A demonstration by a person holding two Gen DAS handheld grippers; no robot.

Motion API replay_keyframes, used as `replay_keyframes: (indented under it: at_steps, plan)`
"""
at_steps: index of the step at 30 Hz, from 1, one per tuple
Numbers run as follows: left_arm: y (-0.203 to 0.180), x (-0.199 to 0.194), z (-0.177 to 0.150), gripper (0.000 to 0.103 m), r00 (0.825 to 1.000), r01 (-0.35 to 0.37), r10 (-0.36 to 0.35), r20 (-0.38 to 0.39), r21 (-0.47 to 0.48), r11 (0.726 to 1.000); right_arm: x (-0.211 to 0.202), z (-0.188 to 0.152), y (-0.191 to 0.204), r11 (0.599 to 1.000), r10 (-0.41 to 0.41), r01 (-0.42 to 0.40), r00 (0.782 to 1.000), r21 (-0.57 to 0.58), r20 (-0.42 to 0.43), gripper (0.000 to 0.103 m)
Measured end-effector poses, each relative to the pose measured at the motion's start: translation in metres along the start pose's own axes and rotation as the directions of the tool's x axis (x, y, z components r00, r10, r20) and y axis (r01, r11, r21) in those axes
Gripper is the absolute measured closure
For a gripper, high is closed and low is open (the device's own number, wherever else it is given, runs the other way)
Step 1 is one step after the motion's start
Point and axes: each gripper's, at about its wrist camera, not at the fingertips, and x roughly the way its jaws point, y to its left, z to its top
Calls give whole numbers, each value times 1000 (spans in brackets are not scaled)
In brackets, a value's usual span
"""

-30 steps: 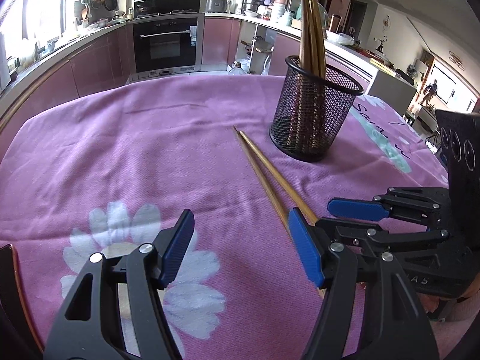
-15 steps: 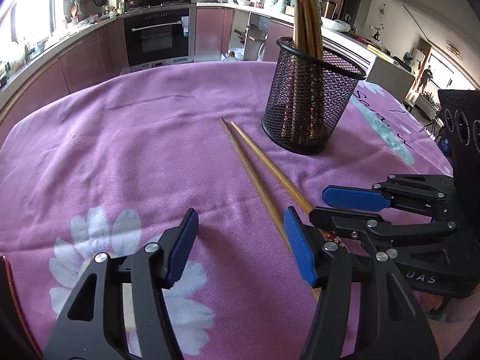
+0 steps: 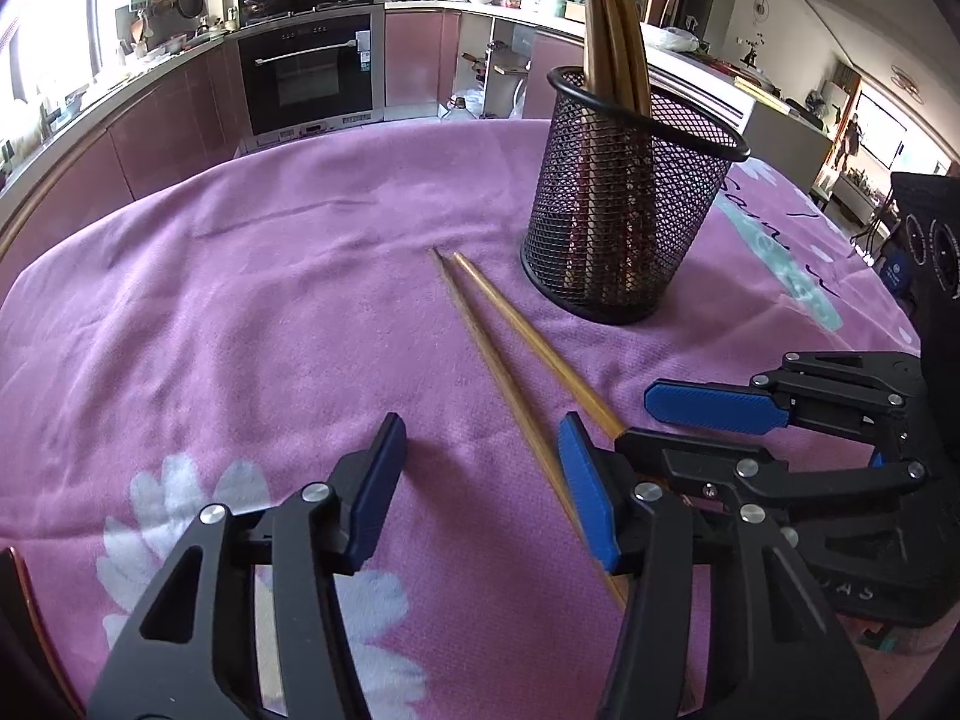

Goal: Organize utensils
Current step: 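Move both open tools over the last two chopsticks on the tablecloth, then close the left tool on one chopstick while the right tool grasps the red-patterned one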

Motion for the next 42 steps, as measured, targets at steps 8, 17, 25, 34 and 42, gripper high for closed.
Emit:
replay_keyframes:
  at_steps: [8, 17, 25, 34, 42]
  plan:
    - [-2, 4, 3, 57, 1000, -7, 7, 6, 17, 1000, 3, 3, -2, 1000, 5, -5, 1000, 5, 2, 80]
    - [-3, 1, -1, 75, 1000, 18, -18, 7, -15, 1000, 1, 2, -3, 1000, 4, -4, 1000, 3, 5, 81]
    - [0, -3, -7, 89, 999, 33, -33, 6, -49, 998, 0, 3, -3, 1000, 3, -3, 1000, 2, 6, 81]
    - [1, -8, -15, 91, 999, 44, -44, -3, -59, 997, 2, 3, -1, 1000, -12, 12, 1000, -13, 2, 85]
    - [5, -12, -18, 89, 998, 56, -58, -19, -64, 996, 6, 4, 3, 1000, -14, 14, 1000, -22, -5, 90]
